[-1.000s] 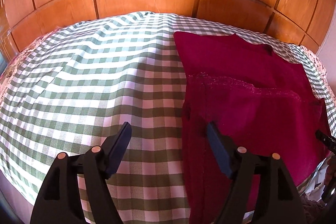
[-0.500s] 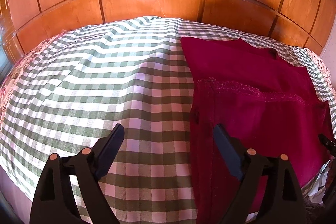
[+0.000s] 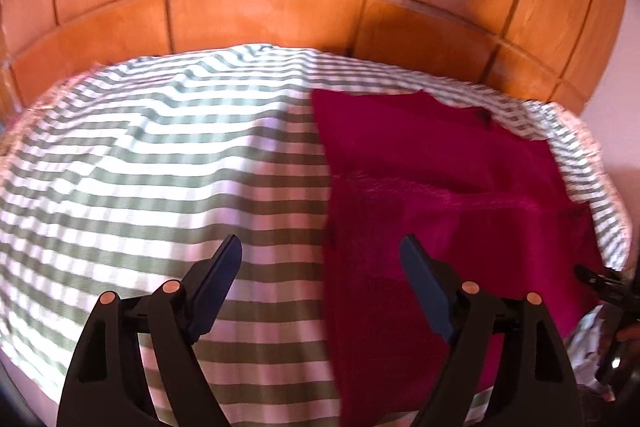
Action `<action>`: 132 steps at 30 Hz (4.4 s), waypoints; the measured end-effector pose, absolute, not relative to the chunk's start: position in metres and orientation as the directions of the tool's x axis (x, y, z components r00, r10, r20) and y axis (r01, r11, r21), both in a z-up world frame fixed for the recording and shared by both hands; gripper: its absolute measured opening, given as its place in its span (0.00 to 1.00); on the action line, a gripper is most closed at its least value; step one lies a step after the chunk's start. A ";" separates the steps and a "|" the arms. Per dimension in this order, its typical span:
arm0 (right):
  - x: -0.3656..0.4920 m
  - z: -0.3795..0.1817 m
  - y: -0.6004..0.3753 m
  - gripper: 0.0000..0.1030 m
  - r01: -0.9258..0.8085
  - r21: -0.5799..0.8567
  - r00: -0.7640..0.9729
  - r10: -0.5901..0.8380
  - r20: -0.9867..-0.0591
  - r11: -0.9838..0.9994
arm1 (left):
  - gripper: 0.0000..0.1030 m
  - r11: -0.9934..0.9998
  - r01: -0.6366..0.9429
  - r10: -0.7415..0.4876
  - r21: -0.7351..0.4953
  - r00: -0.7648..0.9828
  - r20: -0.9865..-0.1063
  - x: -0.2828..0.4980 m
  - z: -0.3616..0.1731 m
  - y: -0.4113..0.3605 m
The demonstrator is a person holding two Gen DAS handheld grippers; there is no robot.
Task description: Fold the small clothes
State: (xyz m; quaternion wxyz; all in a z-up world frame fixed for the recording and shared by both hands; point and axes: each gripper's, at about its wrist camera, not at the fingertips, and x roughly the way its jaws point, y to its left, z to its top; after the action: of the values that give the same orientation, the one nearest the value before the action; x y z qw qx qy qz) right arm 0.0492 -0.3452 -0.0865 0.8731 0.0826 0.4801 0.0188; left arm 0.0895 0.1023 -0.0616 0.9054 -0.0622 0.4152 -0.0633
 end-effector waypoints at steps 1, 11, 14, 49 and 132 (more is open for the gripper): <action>0.050 -0.082 -0.348 0.96 0.060 0.163 0.533 0.107 -0.839 0.985 | 0.76 0.981 0.070 -0.182 -0.179 0.645 -0.742 0.091 -0.062 0.103; 0.055 -0.060 -0.386 0.86 0.159 0.174 0.602 0.044 -0.797 0.972 | 0.59 0.942 0.107 -0.319 -0.318 0.583 -0.747 0.114 -0.078 0.101; 0.066 -0.057 -0.391 0.71 0.163 0.184 0.618 0.045 -0.784 0.969 | 0.45 0.925 0.115 -0.360 -0.362 0.571 -0.738 0.121 -0.080 0.100; 0.212 0.013 -0.378 0.06 0.093 0.160 0.728 0.043 -0.684 0.983 | 0.06 0.941 0.049 -0.254 -0.334 0.753 -0.607 0.215 -0.014 0.112; 0.110 -0.022 -0.339 0.53 -0.027 0.264 0.639 0.220 -0.737 0.964 | 0.53 0.969 0.122 -0.244 -0.217 0.640 -0.728 0.086 -0.070 0.052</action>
State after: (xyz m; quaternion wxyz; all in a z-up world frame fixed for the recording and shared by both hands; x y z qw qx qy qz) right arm 0.1101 -0.3392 -0.0225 0.8979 0.1149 0.4193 0.0687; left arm 0.0857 0.0523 -0.0701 0.9026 -0.0741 0.4118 -0.1012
